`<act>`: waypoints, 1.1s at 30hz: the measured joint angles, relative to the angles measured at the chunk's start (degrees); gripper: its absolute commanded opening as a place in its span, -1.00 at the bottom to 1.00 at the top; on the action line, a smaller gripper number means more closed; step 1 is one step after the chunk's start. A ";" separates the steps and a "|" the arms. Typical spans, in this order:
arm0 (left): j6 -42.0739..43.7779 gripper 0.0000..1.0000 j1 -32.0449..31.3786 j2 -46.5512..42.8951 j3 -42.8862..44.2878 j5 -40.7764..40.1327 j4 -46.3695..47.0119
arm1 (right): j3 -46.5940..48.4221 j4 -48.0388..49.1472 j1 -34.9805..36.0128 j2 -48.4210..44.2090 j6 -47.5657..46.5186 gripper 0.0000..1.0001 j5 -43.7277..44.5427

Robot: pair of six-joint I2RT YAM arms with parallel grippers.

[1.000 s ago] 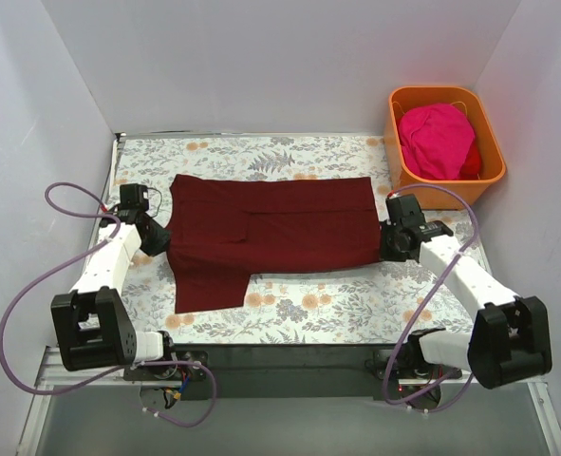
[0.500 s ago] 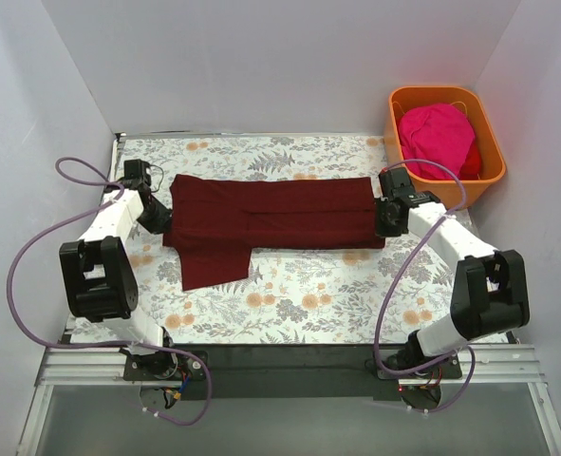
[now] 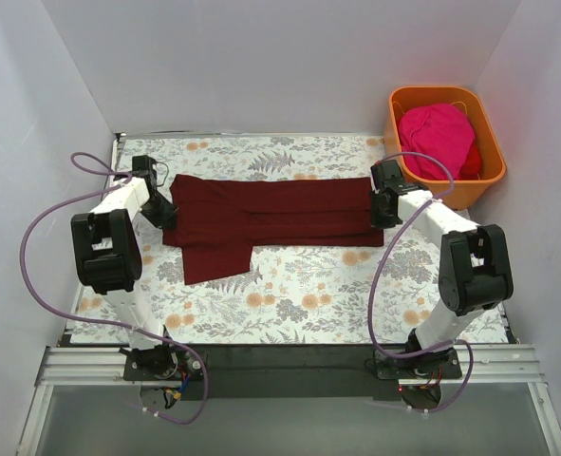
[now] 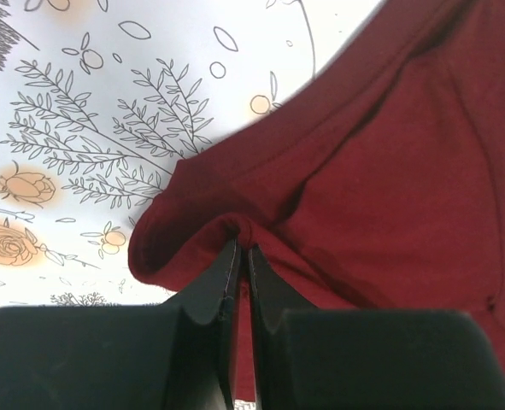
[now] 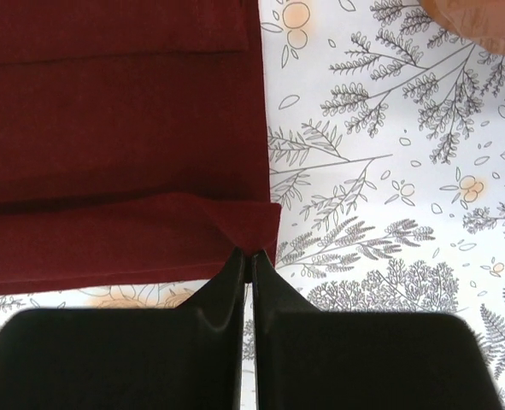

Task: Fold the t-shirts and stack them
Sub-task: Fold the tshirt

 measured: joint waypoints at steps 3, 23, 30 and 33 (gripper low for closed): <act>0.20 -1.00 0.00 1.22 0.00 0.24 0.22 | 0.07 1.03 0.00 1.11 -0.24 -0.97 0.26; 1.31 -0.55 0.00 1.88 -0.07 0.31 2.78 | 0.22 6.97 0.00 5.53 -1.33 -0.54 3.04; 1.81 0.35 0.00 1.09 -0.59 -1.36 3.30 | 0.22 6.78 -0.04 6.32 -1.88 0.07 2.89; 1.68 0.38 -0.04 -1.40 -0.70 -1.95 3.04 | 0.20 6.16 0.31 4.52 -1.60 0.33 2.60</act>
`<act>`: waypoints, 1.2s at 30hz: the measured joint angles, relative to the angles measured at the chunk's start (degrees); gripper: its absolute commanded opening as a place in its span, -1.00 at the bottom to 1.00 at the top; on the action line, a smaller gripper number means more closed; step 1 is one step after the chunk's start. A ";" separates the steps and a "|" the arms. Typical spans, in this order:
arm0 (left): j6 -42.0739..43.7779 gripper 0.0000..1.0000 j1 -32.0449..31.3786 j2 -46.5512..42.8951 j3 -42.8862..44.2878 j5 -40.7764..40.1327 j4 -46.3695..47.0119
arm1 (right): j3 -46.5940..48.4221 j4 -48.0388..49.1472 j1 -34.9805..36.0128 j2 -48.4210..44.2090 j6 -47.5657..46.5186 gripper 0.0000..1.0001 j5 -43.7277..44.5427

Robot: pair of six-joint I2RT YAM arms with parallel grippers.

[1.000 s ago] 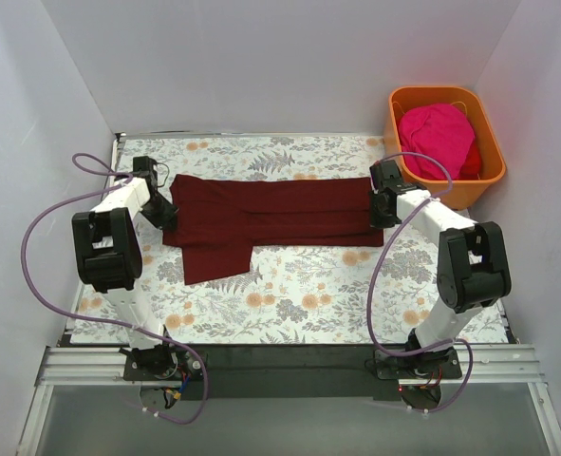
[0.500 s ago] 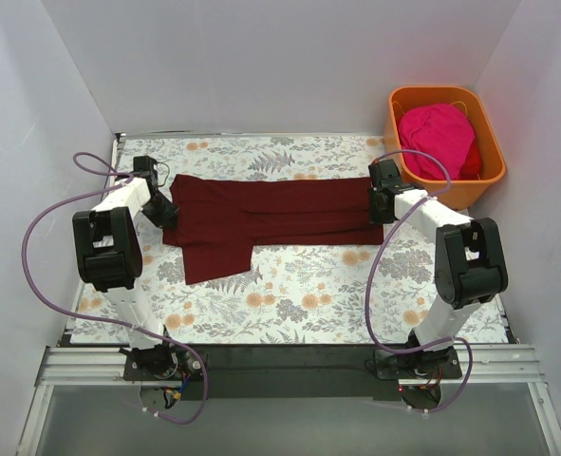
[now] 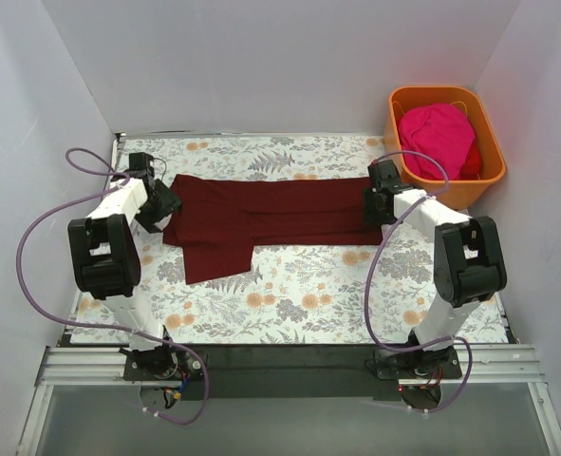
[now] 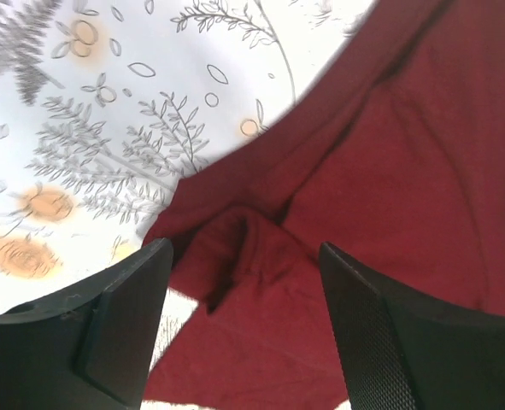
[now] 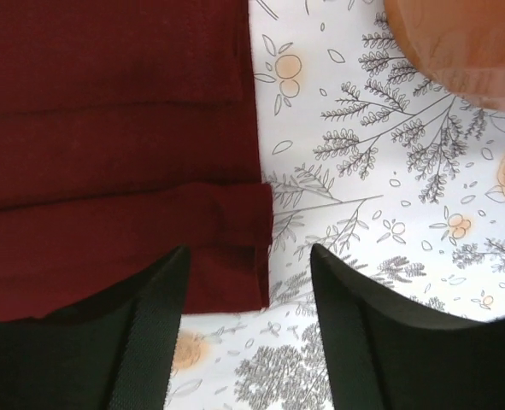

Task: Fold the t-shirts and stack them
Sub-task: Fold the tshirt

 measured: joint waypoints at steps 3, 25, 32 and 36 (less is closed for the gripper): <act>0.09 0.39 -0.72 -5.14 -1.60 -0.79 0.22 | -0.46 -0.74 1.25 -4.00 0.11 0.50 -0.22; -3.76 0.15 -24.63 -16.90 -26.36 -5.42 1.27 | -19.37 -0.37 18.51 -24.35 4.94 0.62 -6.21; -5.14 -0.87 -26.75 -15.65 -25.86 -9.38 0.98 | -20.17 0.74 18.51 -24.59 5.16 0.62 -7.34; -4.42 -1.00 -26.91 -14.97 -24.68 -10.91 -0.31 | -20.15 1.03 18.51 -24.76 5.14 0.61 -7.41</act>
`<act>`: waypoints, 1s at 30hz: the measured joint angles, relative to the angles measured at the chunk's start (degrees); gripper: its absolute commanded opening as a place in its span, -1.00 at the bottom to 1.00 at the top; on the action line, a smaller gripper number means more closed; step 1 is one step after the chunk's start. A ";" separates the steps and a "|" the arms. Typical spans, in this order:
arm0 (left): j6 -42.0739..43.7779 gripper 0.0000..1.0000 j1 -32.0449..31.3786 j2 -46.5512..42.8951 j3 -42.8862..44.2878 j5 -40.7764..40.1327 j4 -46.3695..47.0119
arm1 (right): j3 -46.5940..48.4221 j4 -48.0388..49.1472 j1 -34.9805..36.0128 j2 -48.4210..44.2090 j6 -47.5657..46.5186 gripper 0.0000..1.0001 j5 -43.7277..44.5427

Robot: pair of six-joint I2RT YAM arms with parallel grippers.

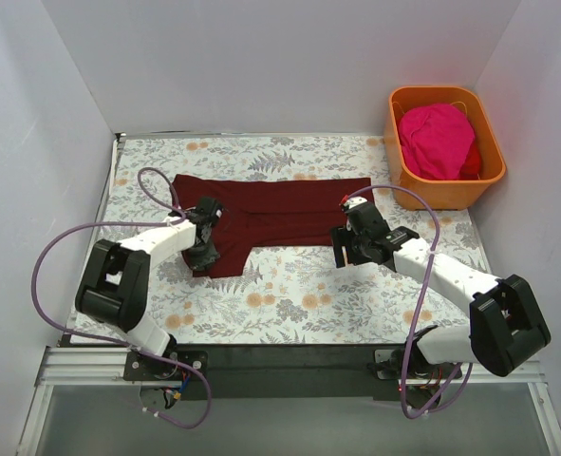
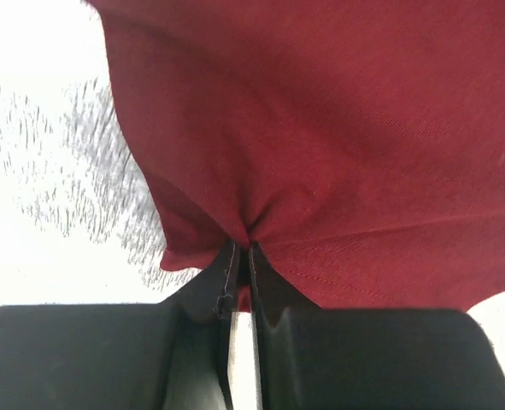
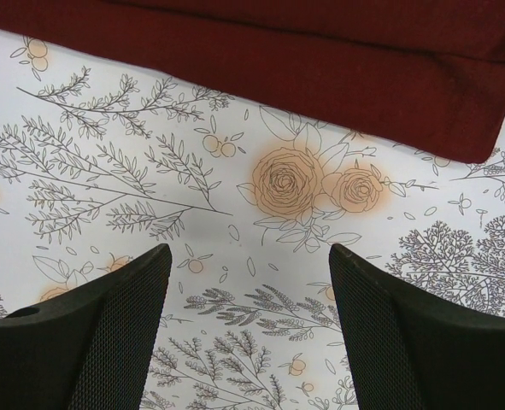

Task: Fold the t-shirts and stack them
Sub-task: Fold the tshirt

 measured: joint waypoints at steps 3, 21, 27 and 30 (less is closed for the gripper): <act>1.57 -1.00 -0.13 3.37 4.24 -1.53 -0.85 | -0.02 0.02 0.00 0.00 -0.13 0.61 -0.17; 14.23 -1.00 -0.17 30.18 45.70 -9.38 0.35 | -0.02 0.09 0.00 -0.61 -1.66 0.60 -0.61; 14.19 -0.96 -0.17 27.30 38.03 -8.48 0.07 | 0.00 0.13 0.00 -0.37 -2.05 0.59 -1.90; 14.21 -0.96 -0.17 27.30 38.60 -8.17 -0.07 | 0.00 0.13 0.00 0.13 -2.16 0.59 -2.32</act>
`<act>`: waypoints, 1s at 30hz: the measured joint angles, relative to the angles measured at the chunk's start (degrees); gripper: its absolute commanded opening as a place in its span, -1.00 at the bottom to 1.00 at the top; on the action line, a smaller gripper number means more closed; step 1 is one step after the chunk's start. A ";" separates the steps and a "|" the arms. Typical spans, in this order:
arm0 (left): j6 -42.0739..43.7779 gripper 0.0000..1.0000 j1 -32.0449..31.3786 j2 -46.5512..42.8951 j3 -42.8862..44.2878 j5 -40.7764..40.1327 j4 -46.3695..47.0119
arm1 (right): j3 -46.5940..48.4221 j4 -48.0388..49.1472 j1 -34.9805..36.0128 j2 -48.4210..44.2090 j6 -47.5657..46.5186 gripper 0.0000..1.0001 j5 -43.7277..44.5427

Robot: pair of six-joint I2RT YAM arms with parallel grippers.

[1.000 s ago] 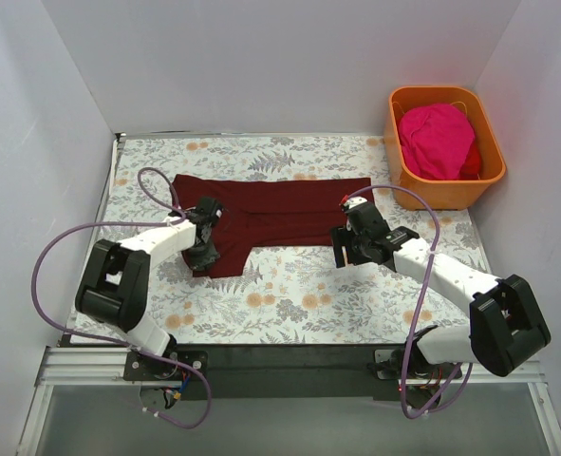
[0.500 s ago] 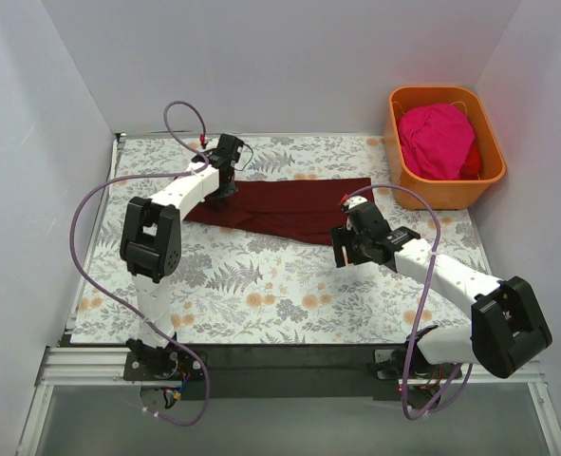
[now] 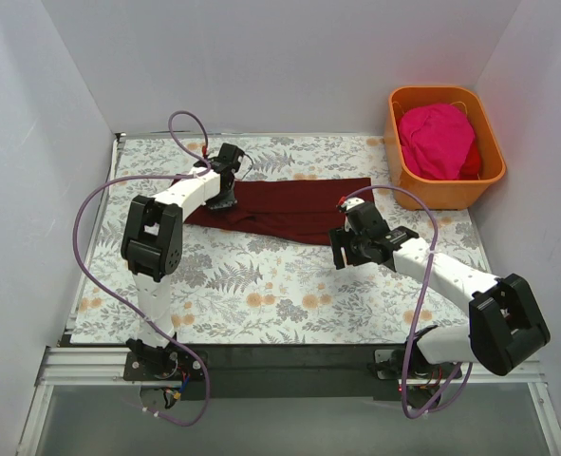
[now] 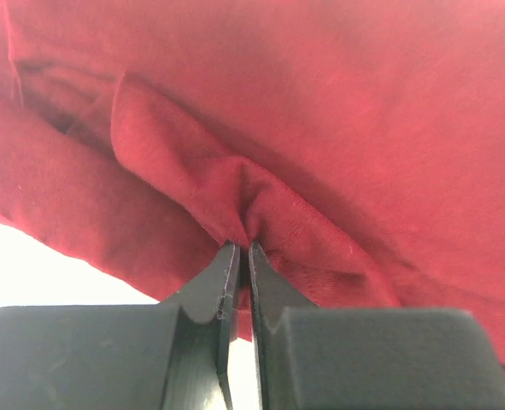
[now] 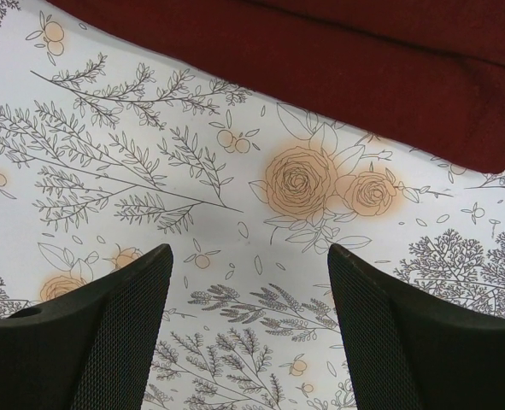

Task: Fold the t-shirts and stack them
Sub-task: Fold the tshirt

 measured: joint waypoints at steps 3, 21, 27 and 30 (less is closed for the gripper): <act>0.00 -0.95 0.02 0.02 2.32 0.17 0.37 | 0.00 0.00 0.00 0.17 -0.04 0.59 -0.13; 1.84 0.31 0.63 10.60 15.17 3.06 5.49 | 0.00 1.20 0.00 0.87 -1.07 0.59 -0.44; 0.02 0.48 0.92 9.81 14.95 3.67 5.40 | 0.00 1.66 0.00 1.16 -1.38 0.58 -1.51; -1.62 0.41 1.36 6.14 11.61 3.76 4.98 | 0.00 2.21 0.00 1.16 -1.46 0.57 -2.14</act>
